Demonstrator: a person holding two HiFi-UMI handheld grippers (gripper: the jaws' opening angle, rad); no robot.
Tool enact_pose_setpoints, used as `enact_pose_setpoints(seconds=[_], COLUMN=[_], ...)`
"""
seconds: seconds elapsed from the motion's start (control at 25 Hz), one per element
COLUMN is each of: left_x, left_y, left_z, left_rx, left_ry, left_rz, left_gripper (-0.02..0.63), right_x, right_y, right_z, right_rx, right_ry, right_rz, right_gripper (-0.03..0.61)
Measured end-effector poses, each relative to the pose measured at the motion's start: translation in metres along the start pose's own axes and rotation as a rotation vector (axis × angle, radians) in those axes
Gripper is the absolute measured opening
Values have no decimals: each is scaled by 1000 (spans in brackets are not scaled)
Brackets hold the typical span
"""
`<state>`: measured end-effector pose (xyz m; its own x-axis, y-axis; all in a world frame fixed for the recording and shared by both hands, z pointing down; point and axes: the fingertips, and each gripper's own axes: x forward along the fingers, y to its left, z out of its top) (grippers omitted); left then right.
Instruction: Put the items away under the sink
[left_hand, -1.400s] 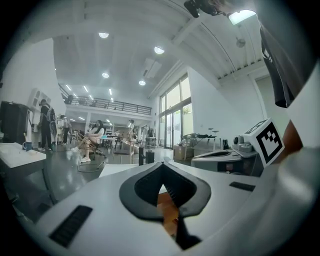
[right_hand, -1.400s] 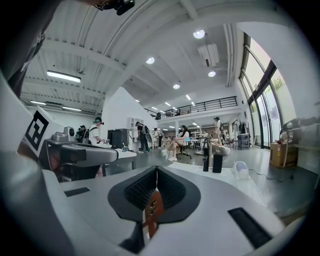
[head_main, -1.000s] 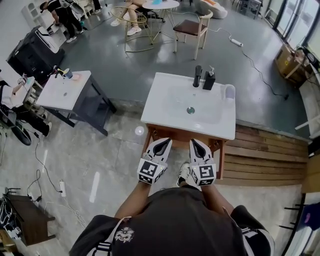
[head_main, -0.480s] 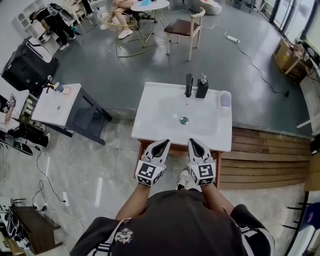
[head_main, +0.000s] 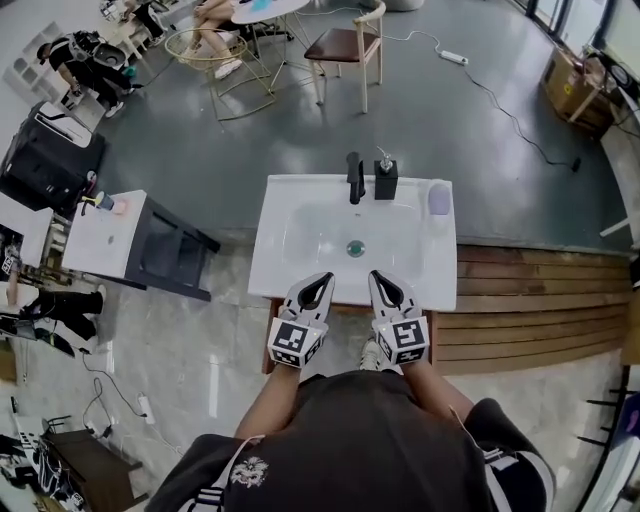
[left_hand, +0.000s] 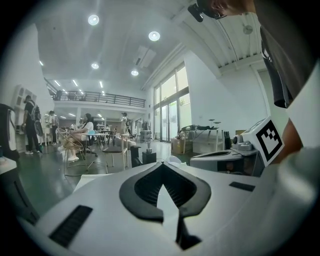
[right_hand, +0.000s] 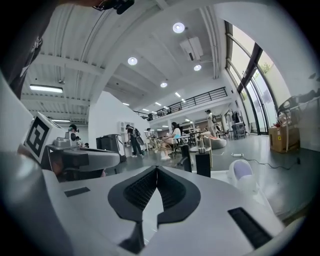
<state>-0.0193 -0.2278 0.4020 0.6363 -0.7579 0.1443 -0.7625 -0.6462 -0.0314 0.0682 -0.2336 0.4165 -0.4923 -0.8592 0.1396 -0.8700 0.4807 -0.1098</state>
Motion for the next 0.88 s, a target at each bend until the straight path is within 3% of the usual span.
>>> enact_pose_setpoints(seconds=[0.28, 0.88], left_x=[23, 88], left_y=[17, 74], left_z=[0, -1], left_rx=[-6, -23], left_ry=[14, 23], left_rz=[21, -51], left_gripper=[-2, -2], right_x=[17, 81], right_y=[-19, -62], right_z=[2, 1], right_rx=[-22, -49], right_ry=[9, 60], right_rz=[14, -84], right_gripper=[23, 23])
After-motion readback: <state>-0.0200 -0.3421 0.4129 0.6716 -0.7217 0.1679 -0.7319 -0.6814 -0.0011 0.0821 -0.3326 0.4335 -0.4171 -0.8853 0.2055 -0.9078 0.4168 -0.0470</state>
